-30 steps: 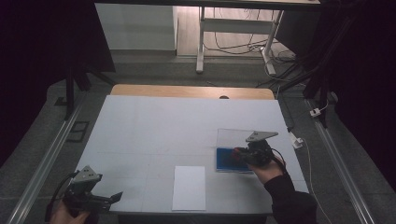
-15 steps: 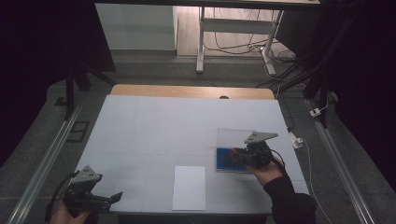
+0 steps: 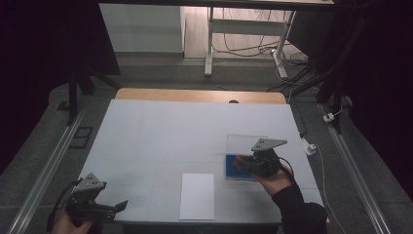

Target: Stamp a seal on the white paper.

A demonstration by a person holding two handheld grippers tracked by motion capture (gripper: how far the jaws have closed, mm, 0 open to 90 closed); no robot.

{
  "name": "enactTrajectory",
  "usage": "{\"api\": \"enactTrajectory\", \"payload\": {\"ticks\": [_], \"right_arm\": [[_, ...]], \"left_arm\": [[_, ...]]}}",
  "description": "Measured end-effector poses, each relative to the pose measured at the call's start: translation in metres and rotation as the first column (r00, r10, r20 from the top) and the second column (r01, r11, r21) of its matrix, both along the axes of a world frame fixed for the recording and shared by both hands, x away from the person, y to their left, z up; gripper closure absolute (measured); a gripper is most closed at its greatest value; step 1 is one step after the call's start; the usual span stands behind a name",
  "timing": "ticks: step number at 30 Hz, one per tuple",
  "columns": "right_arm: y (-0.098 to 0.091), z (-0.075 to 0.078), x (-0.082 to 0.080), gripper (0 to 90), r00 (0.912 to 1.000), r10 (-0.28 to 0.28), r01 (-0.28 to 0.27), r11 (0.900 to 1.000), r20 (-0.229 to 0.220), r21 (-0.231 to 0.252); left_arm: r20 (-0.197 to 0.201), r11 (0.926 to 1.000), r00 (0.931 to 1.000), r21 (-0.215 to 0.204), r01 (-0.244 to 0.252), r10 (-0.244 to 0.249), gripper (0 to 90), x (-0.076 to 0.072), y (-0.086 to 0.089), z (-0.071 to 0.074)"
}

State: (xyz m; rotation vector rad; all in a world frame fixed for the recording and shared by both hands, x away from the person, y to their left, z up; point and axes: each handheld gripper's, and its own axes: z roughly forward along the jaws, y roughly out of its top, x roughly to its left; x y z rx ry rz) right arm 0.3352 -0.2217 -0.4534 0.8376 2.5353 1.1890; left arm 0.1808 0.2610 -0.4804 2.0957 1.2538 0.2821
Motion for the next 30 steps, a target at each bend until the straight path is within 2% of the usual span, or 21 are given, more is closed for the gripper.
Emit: {"api": "enactTrajectory", "payload": {"ticks": [14,21,30], "right_arm": [[0.017,0.001,-0.005,80.1,0.9985,0.053,-0.053,0.9985,-0.011,0.015],[0.025,0.001,-0.008,80.1,0.9973,0.07,-0.069,0.9967,-0.021,0.041],[0.04,0.0,-0.013,80.0,0.9933,0.115,-0.114,0.9929,-0.015,0.032]], "left_arm": [[0.0,1.0,1.0,0.001,0.001,-0.001,1.1,0.0,0.0,0.0],[-0.001,1.0,1.0,0.001,0.001,-0.001,1.2,0.0,0.0,0.0],[-0.002,1.0,1.0,0.0,0.0,0.0,1.2,0.0,0.0,0.0]]}}
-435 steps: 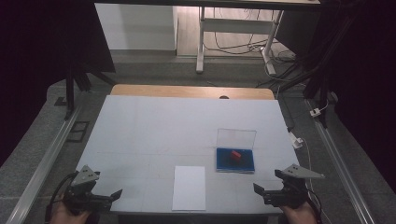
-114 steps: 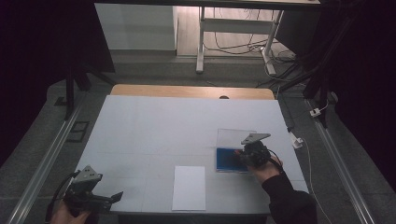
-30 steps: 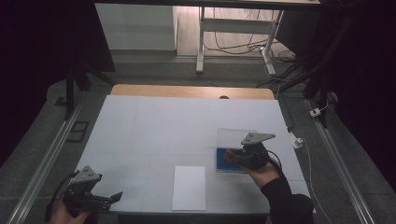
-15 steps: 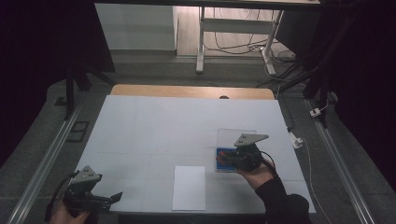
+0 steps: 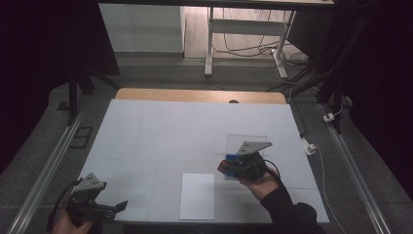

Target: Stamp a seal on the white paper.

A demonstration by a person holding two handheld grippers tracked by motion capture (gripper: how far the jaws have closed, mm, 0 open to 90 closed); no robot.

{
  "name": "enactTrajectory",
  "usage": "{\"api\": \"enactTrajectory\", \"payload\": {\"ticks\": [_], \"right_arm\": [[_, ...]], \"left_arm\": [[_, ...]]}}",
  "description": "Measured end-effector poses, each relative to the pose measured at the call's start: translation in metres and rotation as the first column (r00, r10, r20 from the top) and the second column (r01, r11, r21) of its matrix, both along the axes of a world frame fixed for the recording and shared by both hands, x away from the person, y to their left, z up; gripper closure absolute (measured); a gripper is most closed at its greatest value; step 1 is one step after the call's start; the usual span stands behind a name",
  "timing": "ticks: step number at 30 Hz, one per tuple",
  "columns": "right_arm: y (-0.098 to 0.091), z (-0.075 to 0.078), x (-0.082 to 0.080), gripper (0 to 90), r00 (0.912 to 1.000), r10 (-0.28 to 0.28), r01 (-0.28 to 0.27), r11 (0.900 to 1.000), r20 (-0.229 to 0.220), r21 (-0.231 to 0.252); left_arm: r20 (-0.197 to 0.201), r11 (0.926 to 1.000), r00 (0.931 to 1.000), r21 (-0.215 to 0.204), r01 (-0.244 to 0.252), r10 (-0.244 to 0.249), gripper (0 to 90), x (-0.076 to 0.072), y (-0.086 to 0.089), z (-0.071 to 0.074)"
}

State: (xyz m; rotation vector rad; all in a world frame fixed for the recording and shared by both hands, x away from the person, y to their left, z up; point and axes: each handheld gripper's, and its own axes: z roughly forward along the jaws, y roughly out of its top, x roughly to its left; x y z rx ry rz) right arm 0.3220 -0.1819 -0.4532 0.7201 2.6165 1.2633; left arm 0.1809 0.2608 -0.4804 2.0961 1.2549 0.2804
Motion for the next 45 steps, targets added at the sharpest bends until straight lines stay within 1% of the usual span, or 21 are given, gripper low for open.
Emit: {"api": "enactTrajectory", "payload": {"ticks": [5,9,11,18,28,32,39,45], "right_arm": [[0.008,-0.002,-0.003,80.0,0.9997,0.026,-0.026,0.9995,0.0,-0.019],[0.013,-0.004,-0.005,80.1,0.999,0.045,-0.044,0.9988,0.001,-0.021],[0.015,-0.004,-0.005,80.0,0.9988,0.049,-0.049,0.9984,-0.001,-0.03],[0.022,-0.008,-0.008,80.0,0.9974,0.07,-0.071,0.9971,-0.012,-0.027],[0.035,-0.014,-0.014,80.0,0.994,0.106,-0.107,0.9933,-0.029,-0.044],[0.041,-0.017,-0.016,80.0,0.9911,0.129,-0.131,0.99,-0.034,-0.053],[0.051,-0.023,-0.021,80.1,0.9847,0.172,-0.174,0.9812,-0.028,-0.084],[0.059,-0.027,-0.024,80.1,0.9811,0.19,-0.193,0.9767,-0.036,-0.094]], "left_arm": [[0.001,1.0,1.0,0.0,0.0,0.0,1.2,0.0,0.0,0.0],[0.0,1.0,1.0,-0.001,0.0,0.0,1.2,0.0,0.0,0.0],[0.0,1.0,1.0,-0.001,0.0,0.0,1.1,0.0,0.0,0.0],[0.0,1.0,1.0,-0.002,0.0,0.0,1.1,0.0,0.0,0.0],[-0.002,1.0,1.0,-0.004,0.001,-0.001,1.1,0.001,0.0,0.0],[-0.002,1.0,1.0,-0.004,0.001,-0.001,1.1,0.001,0.0,0.0],[-0.002,1.0,1.0,-0.003,0.001,-0.001,1.1,0.001,0.0,0.0],[-0.003,1.0,1.0,-0.002,0.001,-0.001,1.1,0.001,0.0,0.0]]}}
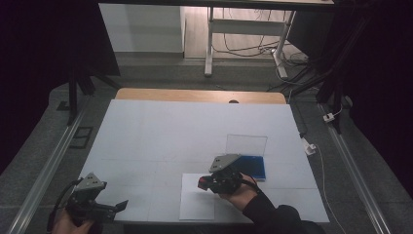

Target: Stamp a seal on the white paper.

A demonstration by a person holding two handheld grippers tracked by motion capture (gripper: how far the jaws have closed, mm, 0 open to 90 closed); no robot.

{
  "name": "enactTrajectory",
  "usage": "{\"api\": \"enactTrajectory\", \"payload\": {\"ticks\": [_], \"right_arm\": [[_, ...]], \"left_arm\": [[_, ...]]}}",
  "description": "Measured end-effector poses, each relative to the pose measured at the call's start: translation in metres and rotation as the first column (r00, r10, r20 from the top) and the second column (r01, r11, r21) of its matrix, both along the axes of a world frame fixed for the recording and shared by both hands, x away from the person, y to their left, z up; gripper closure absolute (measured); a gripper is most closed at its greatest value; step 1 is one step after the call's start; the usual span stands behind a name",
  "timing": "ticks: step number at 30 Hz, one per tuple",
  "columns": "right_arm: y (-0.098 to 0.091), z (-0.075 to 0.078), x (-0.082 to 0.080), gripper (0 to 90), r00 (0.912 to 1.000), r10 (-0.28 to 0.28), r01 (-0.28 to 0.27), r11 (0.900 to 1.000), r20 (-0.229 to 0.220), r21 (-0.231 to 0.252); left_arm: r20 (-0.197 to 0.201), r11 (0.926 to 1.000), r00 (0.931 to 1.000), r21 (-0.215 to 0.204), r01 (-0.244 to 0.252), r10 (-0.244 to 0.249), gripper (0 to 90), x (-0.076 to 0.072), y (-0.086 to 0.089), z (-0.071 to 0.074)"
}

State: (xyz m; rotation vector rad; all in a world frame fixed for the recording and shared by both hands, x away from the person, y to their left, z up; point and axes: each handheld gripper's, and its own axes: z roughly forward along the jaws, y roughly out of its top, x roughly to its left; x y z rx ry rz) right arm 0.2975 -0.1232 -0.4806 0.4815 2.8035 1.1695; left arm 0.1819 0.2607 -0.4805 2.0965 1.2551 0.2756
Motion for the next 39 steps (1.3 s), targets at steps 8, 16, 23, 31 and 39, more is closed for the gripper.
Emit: {"api": "enactTrajectory", "payload": {"ticks": [8,16,23,31,39], "right_arm": [[0.01,-0.007,-0.004,80.1,0.9995,0.03,-0.03,0.9994,0.0,-0.019],[0.017,-0.015,-0.006,80.1,0.998,0.062,-0.061,0.9971,0.012,-0.045],[0.02,-0.021,-0.006,80.1,0.9975,0.07,-0.069,0.9959,0.01,-0.059],[0.02,-0.025,-0.006,80.1,0.9967,0.079,-0.078,0.9941,0.018,-0.075],[0.019,-0.026,-0.006,80.3,0.9962,0.085,-0.084,0.9937,0.018,-0.075]], "left_arm": [[0.0,1.0,1.0,0.001,0.0,0.0,1.1,0.0,0.0,0.0],[0.001,1.0,1.0,0.002,0.001,-0.001,1.1,0.0,0.0,0.0],[0.002,1.0,1.0,0.001,0.002,-0.002,1.1,0.0,0.0,0.0],[0.002,1.0,1.0,0.002,0.003,-0.003,1.1,0.0,0.0,0.0],[0.001,1.0,1.0,0.003,0.002,-0.002,1.1,0.0,-0.001,0.0]]}}
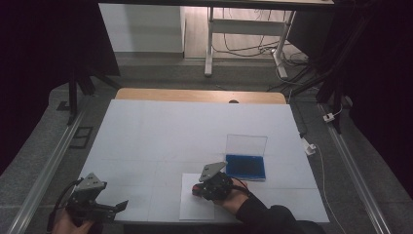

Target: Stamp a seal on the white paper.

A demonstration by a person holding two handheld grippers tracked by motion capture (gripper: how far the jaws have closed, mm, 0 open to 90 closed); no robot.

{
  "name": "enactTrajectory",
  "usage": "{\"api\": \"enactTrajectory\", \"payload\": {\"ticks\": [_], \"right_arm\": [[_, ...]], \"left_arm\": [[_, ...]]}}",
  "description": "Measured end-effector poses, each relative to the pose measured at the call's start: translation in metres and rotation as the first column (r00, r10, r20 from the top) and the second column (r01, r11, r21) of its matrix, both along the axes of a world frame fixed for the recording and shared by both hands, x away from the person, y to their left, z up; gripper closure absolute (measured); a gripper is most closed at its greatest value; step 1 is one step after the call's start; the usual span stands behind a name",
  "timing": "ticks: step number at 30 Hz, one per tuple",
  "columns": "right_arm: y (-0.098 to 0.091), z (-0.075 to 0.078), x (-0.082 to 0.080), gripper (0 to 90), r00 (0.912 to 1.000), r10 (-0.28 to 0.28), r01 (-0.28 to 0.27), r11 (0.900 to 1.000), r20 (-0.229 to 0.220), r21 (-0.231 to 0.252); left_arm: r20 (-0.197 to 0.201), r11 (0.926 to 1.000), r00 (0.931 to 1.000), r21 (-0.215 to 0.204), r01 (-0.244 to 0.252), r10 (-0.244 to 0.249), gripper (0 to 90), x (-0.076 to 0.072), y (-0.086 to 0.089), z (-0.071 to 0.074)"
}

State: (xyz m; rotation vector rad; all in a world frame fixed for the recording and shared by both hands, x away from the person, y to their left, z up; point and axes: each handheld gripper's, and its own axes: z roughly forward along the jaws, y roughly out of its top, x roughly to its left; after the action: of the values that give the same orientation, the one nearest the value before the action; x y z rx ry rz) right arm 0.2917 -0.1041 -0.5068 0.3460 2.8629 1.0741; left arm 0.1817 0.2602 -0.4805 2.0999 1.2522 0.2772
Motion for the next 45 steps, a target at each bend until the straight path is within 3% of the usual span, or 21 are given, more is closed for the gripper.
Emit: {"api": "enactTrajectory", "payload": {"ticks": [5,17,24,31,41,45], "right_arm": [[0.001,-0.001,-0.002,80.4,0.9999,-0.009,0.009,1.0,0.006,-0.002],[0.006,0.001,-0.012,80.4,0.9968,0.002,0.002,0.9988,0.08,-0.049],[0.002,-0.002,-0.003,80.5,0.9998,-0.022,0.022,0.9997,0.002,-0.005],[0.0,-0.003,0.001,80.6,0.9987,-0.037,0.038,0.9992,-0.034,0.015],[0.005,-0.001,-0.008,80.6,0.9985,-0.018,0.02,0.9991,0.051,-0.038],[0.006,0.0,-0.01,80.6,0.9982,-0.022,0.025,0.999,0.055,-0.039]], "left_arm": [[-0.001,1.0,1.0,0.0,0.0,0.0,1.1,0.0,0.0,0.0],[-0.004,1.0,1.0,0.002,0.001,-0.001,1.1,0.001,0.0,0.0],[-0.004,1.0,1.0,0.004,0.001,-0.001,1.1,0.001,-0.001,0.0],[-0.005,1.0,1.0,0.004,0.002,-0.002,1.1,0.001,-0.001,0.0],[-0.006,1.0,1.0,0.006,0.003,-0.003,1.1,0.001,-0.001,0.0],[-0.007,1.0,1.0,0.007,0.003,-0.003,1.2,0.002,-0.001,0.0]]}}
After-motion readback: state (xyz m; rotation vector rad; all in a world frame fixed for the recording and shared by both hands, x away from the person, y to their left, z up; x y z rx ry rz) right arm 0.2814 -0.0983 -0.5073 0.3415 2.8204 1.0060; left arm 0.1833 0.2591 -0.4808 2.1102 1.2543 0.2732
